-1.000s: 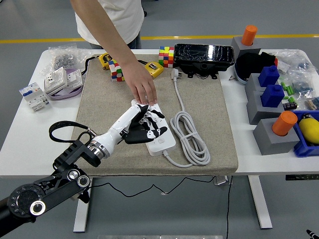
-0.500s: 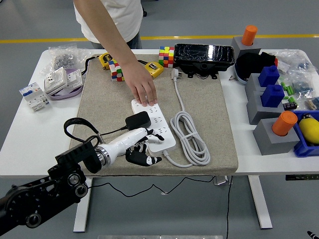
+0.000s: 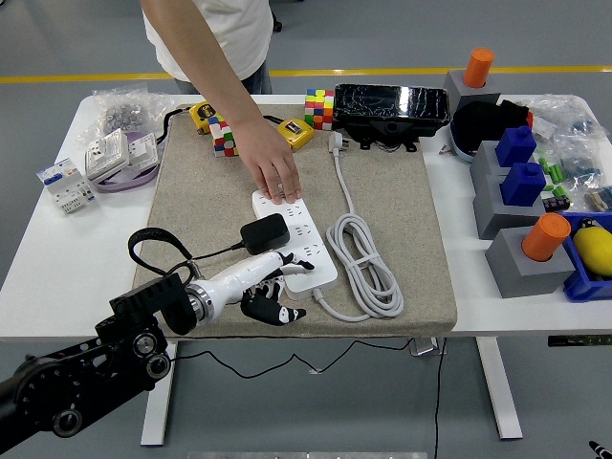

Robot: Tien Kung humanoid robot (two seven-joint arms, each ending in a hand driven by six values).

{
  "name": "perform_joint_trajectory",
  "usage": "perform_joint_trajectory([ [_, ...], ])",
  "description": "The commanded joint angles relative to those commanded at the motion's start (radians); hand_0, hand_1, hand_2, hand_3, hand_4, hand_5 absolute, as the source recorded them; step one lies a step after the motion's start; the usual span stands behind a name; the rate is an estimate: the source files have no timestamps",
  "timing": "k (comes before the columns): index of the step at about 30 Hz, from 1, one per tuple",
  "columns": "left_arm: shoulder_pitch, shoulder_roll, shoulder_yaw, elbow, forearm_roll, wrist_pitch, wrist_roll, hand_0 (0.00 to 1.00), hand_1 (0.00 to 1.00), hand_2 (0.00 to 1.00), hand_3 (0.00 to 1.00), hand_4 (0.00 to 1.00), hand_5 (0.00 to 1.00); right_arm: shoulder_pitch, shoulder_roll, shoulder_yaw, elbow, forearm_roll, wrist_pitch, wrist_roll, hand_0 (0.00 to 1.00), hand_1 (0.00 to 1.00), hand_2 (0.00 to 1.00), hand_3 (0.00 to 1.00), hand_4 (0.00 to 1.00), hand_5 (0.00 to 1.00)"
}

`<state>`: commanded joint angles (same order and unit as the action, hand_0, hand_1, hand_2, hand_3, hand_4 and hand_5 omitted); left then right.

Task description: Put the plug near the board,insert it into the board,press the button,pull the plug out

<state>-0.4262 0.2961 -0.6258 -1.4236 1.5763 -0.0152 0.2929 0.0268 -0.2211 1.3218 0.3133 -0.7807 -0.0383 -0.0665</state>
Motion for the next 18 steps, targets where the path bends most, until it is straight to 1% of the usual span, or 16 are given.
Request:
perform_joint_trajectory([
  [5,-0.001,-0.003,0.001,0.013,0.005,-0.004,0.021,0.087,0.058,0.13,0.788,0.784,0.171,0.0,0.001,0.0,0.001,0.0,0.0,0.0,0.529,0.623,0.605,0.546,0.881,0.405],
  [10,-0.003,-0.005,0.004,0.016,0.003,0.003,0.014,0.087,0.058,0.13,0.781,0.78,0.164,0.001,0.0,-0.002,0.001,0.0,0.0,0.0,0.529,0.624,0.606,0.546,0.881,0.405],
  [18,-0.006,-0.005,0.005,0.003,-0.008,0.014,0.0,0.088,0.058,0.13,0.776,0.777,0.163,0.0,0.0,0.0,0.001,0.001,0.0,0.0,0.529,0.624,0.606,0.546,0.882,0.405],
])
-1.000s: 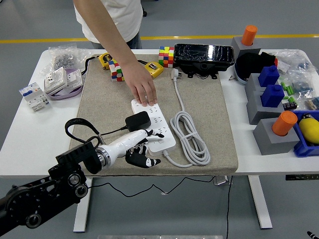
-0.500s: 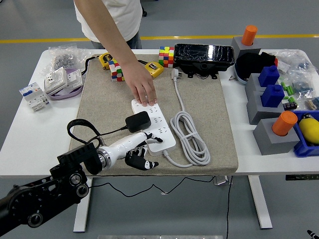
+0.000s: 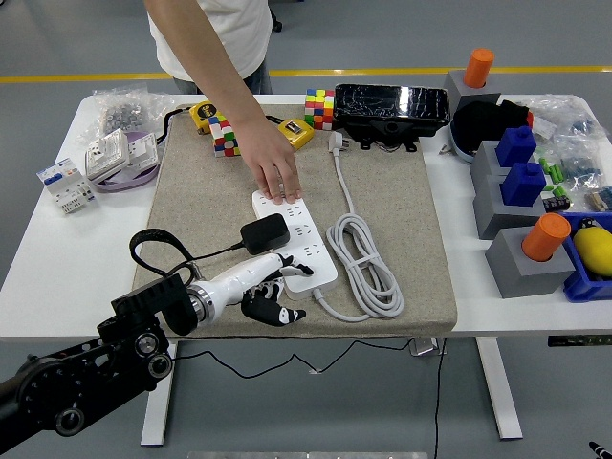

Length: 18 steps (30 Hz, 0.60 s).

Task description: Put the plug near the board,insert it into the board,press the button,pull the plug out

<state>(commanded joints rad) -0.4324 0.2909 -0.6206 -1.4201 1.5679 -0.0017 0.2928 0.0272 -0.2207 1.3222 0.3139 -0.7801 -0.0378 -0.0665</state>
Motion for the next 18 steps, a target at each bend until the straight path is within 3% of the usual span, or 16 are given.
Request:
perform_joint_trajectory([
  [18,-0.009,-0.012,0.006,0.024,-0.006,0.021,-0.024,0.087,0.059,0.13,0.787,0.769,0.166,0.001,0.0,-0.003,0.0,0.002,0.0,0.0,0.531,0.623,0.604,0.546,0.881,0.404],
])
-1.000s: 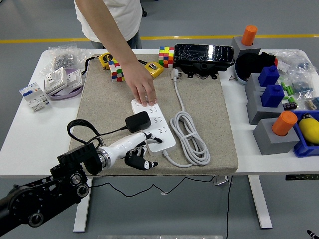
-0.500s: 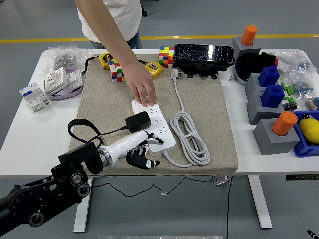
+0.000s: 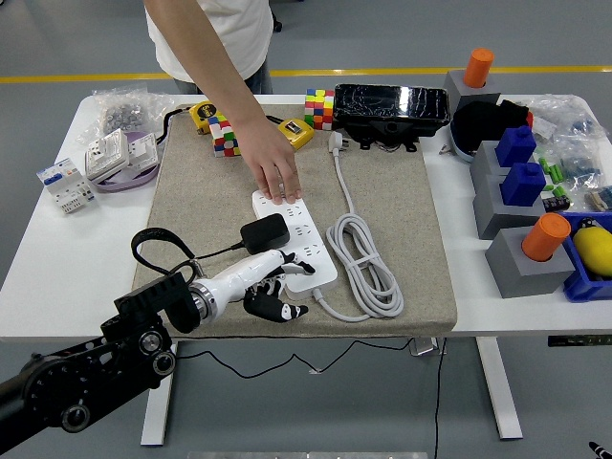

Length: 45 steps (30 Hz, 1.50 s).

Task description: Put the plug near the board,insert it into the board,press the button,pull the plug out

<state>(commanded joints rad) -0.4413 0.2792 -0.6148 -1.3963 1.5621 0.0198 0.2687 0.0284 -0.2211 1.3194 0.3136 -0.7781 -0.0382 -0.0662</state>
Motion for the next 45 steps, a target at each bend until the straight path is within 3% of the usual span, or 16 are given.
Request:
perform_joint_trajectory([
  [11,-0.004,-0.01,0.018,0.054,0.017,0.003,0.011,0.087,0.059,0.13,0.788,0.766,0.167,0.001,-0.001,-0.001,0.001,0.001,0.0,0.0,0.529,0.624,0.604,0.546,0.881,0.403],
  [19,0.005,-0.005,0.016,0.039,0.019,-0.001,0.013,0.086,0.059,0.13,0.789,0.766,0.169,-0.003,0.001,0.001,0.0,-0.001,0.0,0.0,0.529,0.623,0.603,0.546,0.881,0.403],
  [20,0.008,-0.003,0.011,0.029,0.01,0.004,0.002,0.086,0.059,0.13,0.789,0.766,0.169,-0.002,0.0,0.001,0.0,-0.001,0.0,0.0,0.529,0.623,0.603,0.546,0.881,0.403],
  [21,0.009,-0.002,0.005,0.019,-0.002,0.01,-0.012,0.09,0.059,0.131,0.713,0.765,0.17,-0.002,0.0,0.001,0.0,-0.002,0.0,0.0,0.529,0.624,0.603,0.546,0.881,0.403],
  [26,0.003,-0.004,-0.007,0.013,-0.124,0.088,-0.139,0.09,0.059,0.131,0.713,0.765,0.17,-0.001,0.001,0.002,0.0,-0.001,0.0,0.0,0.529,0.624,0.603,0.546,0.881,0.403],
  [27,0.002,-0.007,-0.01,0.017,-0.149,0.097,-0.158,0.167,0.114,0.217,0.592,0.759,0.177,0.0,0.001,0.002,0.0,-0.002,0.0,0.0,0.529,0.624,0.603,0.546,0.88,0.402],
  [32,-0.003,-0.018,-0.012,0.041,-0.193,0.172,-0.246,0.167,0.114,0.217,0.592,0.759,0.177,0.001,0.0,0.003,0.003,-0.003,0.0,0.0,0.529,0.624,0.603,0.546,0.88,0.402],
  [33,-0.003,-0.019,-0.011,0.045,-0.201,0.191,-0.265,0.243,0.276,0.373,0.589,0.759,0.182,0.001,0.0,0.002,0.003,-0.003,-0.001,0.0,0.529,0.623,0.603,0.546,0.88,0.402],
  [38,-0.004,-0.029,-0.016,0.07,-0.22,0.254,-0.332,0.243,0.276,0.373,0.589,0.759,0.182,-0.002,0.001,0.0,0.0,0.0,0.0,0.0,0.529,0.623,0.603,0.546,0.88,0.402],
  [39,-0.006,-0.032,-0.018,0.08,-0.219,0.26,-0.34,0.393,0.459,0.493,0.588,0.757,0.172,-0.002,0.001,-0.001,-0.001,0.001,0.0,0.0,0.53,0.623,0.603,0.546,0.88,0.402],
  [44,-0.018,-0.048,-0.027,0.129,-0.185,0.321,-0.401,0.393,0.459,0.493,0.588,0.757,0.172,-0.001,0.0,-0.003,-0.001,0.002,0.0,0.0,0.53,0.623,0.603,0.546,0.88,0.402],
  [45,-0.022,-0.051,-0.029,0.139,-0.173,0.334,-0.412,0.754,0.743,0.595,0.618,0.768,0.164,0.0,-0.001,-0.004,0.0,0.002,0.0,0.0,0.53,0.623,0.603,0.546,0.88,0.401],
])
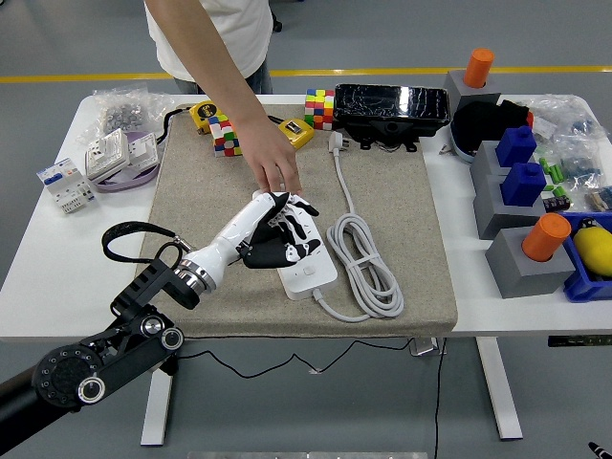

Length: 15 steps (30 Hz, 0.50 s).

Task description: Put the plug near the board,insert it into the board,press the button,pull the plug out

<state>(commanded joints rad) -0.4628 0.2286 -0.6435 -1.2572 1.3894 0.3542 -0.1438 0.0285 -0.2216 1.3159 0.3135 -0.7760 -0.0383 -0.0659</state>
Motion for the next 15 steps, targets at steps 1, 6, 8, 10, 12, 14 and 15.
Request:
perform_joint_trajectory([
  [1,-0.003,-0.004,-0.003,0.014,0.018,0.018,-0.009,0.754,0.743,0.595,0.618,0.768,0.164,0.001,0.0,0.0,0.0,0.0,0.0,0.0,0.53,0.623,0.603,0.546,0.88,0.401],
  [6,-0.013,-0.018,-0.02,0.066,0.101,0.073,-0.002,0.808,0.794,0.715,0.703,0.836,0.212,0.002,-0.001,-0.001,0.0,0.002,0.0,0.0,0.53,0.623,0.603,0.546,0.88,0.401],
  [8,-0.016,-0.023,-0.035,0.088,0.162,0.071,0.025,0.808,0.794,0.715,0.703,0.836,0.212,0.002,-0.001,-0.002,0.0,0.002,0.0,0.0,0.53,0.623,0.603,0.546,0.88,0.401],
  [10,-0.019,-0.025,-0.048,0.113,0.228,0.062,0.063,0.808,0.794,0.715,0.703,0.836,0.212,0.002,-0.002,-0.004,0.0,0.003,0.0,0.0,0.53,0.623,0.603,0.546,0.88,0.401],
  [12,-0.021,-0.022,-0.052,0.128,0.246,0.058,0.079,0.811,0.798,0.74,0.803,0.91,0.279,0.002,-0.003,-0.005,0.0,0.003,0.0,0.0,0.528,0.624,0.603,0.546,0.88,0.401],
  [14,-0.024,-0.019,-0.052,0.147,0.262,0.052,0.091,0.811,0.798,0.74,0.803,0.91,0.279,0.002,-0.004,-0.006,0.0,0.003,0.0,0.0,0.528,0.624,0.603,0.546,0.88,0.401],
  [15,-0.024,-0.017,-0.051,0.154,0.264,0.048,0.098,0.811,0.798,0.74,0.803,0.91,0.279,0.003,-0.004,-0.006,0.0,0.003,0.0,0.0,0.528,0.624,0.603,0.546,0.88,0.401],
])
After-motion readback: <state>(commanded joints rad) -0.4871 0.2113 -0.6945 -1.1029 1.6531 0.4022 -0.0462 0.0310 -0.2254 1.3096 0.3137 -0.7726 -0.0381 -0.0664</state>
